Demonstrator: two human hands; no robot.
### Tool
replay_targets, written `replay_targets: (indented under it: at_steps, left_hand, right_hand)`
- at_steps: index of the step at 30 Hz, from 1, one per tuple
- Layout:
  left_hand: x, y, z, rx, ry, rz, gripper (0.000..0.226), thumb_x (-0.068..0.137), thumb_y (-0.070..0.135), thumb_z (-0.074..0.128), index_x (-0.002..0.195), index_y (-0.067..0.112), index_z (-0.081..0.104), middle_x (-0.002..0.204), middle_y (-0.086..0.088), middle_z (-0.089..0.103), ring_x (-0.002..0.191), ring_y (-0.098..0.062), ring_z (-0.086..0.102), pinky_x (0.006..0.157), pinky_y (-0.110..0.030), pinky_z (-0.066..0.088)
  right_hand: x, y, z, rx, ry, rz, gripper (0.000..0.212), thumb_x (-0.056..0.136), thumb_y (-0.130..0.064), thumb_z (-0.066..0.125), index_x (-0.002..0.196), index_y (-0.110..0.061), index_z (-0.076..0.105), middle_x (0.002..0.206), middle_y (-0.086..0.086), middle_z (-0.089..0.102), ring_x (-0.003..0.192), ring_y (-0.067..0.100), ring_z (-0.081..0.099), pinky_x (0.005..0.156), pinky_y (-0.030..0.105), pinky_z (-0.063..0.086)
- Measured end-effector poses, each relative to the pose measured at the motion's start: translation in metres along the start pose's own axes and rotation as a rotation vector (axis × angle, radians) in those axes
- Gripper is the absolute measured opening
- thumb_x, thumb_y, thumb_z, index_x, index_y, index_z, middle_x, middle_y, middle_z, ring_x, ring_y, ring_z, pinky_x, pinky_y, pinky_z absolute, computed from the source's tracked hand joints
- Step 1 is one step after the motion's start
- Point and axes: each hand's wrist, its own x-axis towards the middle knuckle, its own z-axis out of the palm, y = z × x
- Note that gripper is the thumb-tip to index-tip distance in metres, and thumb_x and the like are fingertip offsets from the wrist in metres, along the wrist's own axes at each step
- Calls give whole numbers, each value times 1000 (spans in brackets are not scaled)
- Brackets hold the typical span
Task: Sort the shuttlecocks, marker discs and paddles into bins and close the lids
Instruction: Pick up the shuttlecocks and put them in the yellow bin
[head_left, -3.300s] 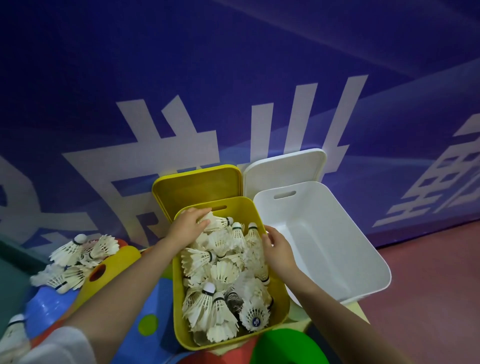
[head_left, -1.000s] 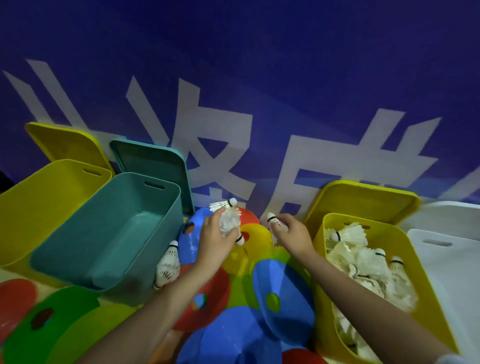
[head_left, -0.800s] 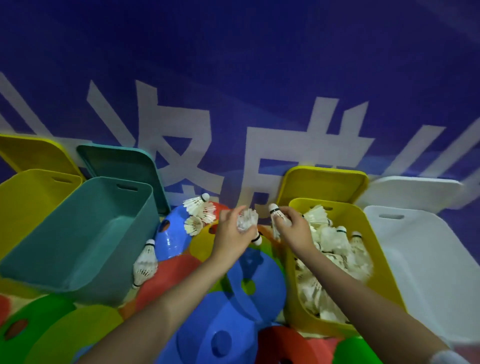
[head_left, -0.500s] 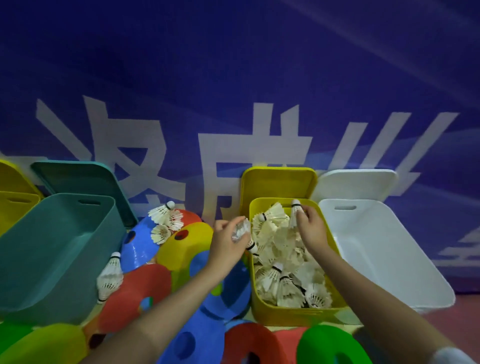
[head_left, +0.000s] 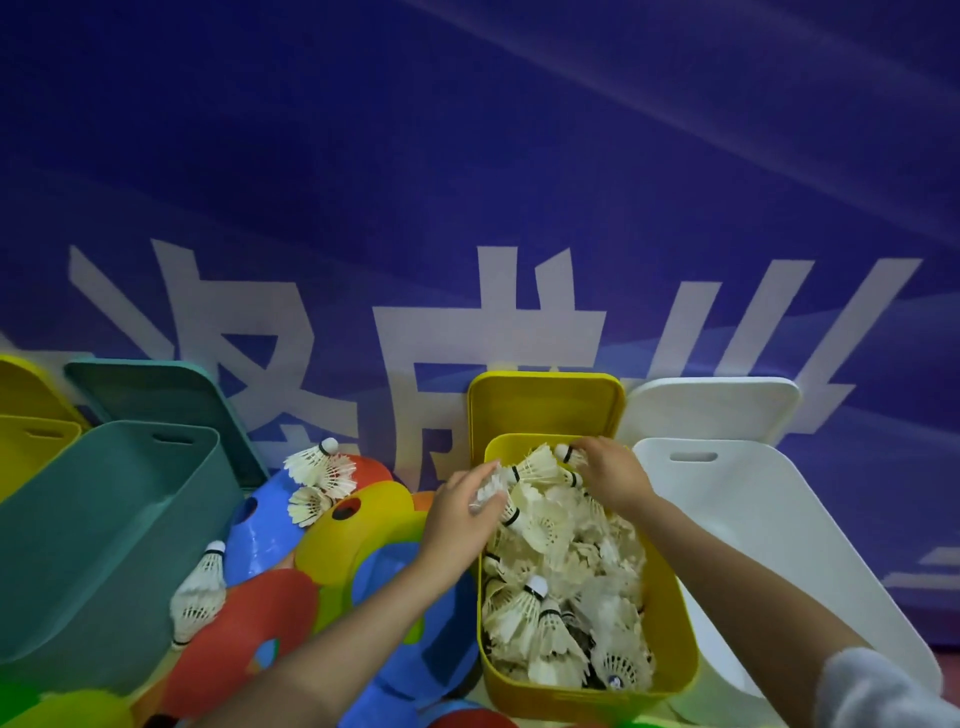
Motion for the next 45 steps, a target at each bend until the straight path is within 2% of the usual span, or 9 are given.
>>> replay_targets:
  at_steps: [10, 17, 21, 24, 26, 30, 34, 39, 45]
  left_hand:
    - [32, -14, 20, -128, -10, -70, 36, 93, 31, 58, 116, 56, 44, 118, 28, 47, 119, -1, 48, 98, -28, 46]
    - [30, -17, 30, -181, 12, -130, 38, 94, 28, 56, 131, 31, 47, 133, 11, 46, 124, -3, 41, 93, -17, 37]
    - [23, -11, 17, -238, 49, -87, 38, 94, 27, 57, 131, 34, 48, 136, 10, 48, 124, -6, 46, 90, -13, 42]
    - [10, -10, 7, -244, 44, -77, 40, 94, 29, 56, 132, 36, 48, 137, 8, 49, 119, -10, 53, 93, -29, 49]
    - [-4, -8, 4, -233, 28, -69, 39, 94, 29, 56, 131, 37, 48, 134, 7, 52, 112, -5, 56, 88, -24, 51]
    - [-29, -14, 5, -31, -79, -32, 46, 94, 32, 57, 137, 39, 41, 131, 12, 48, 108, 13, 45, 82, -11, 44]
    - [-42, -12, 8, 173, -194, 16, 52, 93, 40, 55, 141, 41, 36, 135, 14, 47, 114, 0, 48, 94, -29, 48]
    - [-33, -8, 19, 454, -313, 94, 47, 91, 46, 54, 136, 34, 46, 131, 6, 55, 112, -14, 54, 91, -30, 45]
    - [-4, -18, 27, 697, -105, 73, 63, 80, 55, 64, 135, 31, 47, 132, 2, 51, 128, -22, 36, 101, -35, 39]
  right_hand:
    - [23, 33, 26, -285, -64, -156, 34, 92, -34, 48, 124, -31, 59, 119, -4, 61, 116, 21, 48, 98, 34, 33]
    - [26, 34, 18, -380, -197, -107, 35, 94, -31, 44, 126, -29, 58, 118, 2, 61, 116, 23, 50, 91, 33, 43]
    - [6, 37, 10, -173, -114, -100, 41, 96, -35, 44, 133, -20, 52, 133, 4, 53, 124, 23, 44, 101, 34, 37]
    - [-25, 17, 1, 148, 122, -54, 39, 95, -39, 47, 127, -18, 58, 126, 4, 58, 118, 22, 49, 93, 33, 40]
    - [-50, -7, -4, 263, 80, -110, 46, 93, -49, 44, 131, -26, 54, 126, -1, 57, 118, 19, 49, 89, 33, 43]
    - [-80, -41, 6, -8, -101, -269, 63, 87, -60, 52, 142, -32, 41, 133, -2, 49, 123, 18, 44, 96, 36, 41]
    - [-89, -40, 18, -68, -84, -107, 53, 81, -56, 57, 124, -26, 53, 120, 1, 52, 112, 22, 50, 86, 37, 48]
    - [-106, -22, 7, -32, -17, 44, 45, 82, -45, 56, 121, -21, 54, 117, 2, 54, 106, 21, 53, 83, 32, 47]
    - [-124, -12, 11, 81, -23, 174, 40, 87, -48, 57, 119, -25, 58, 117, 0, 57, 103, 19, 56, 81, 31, 47]
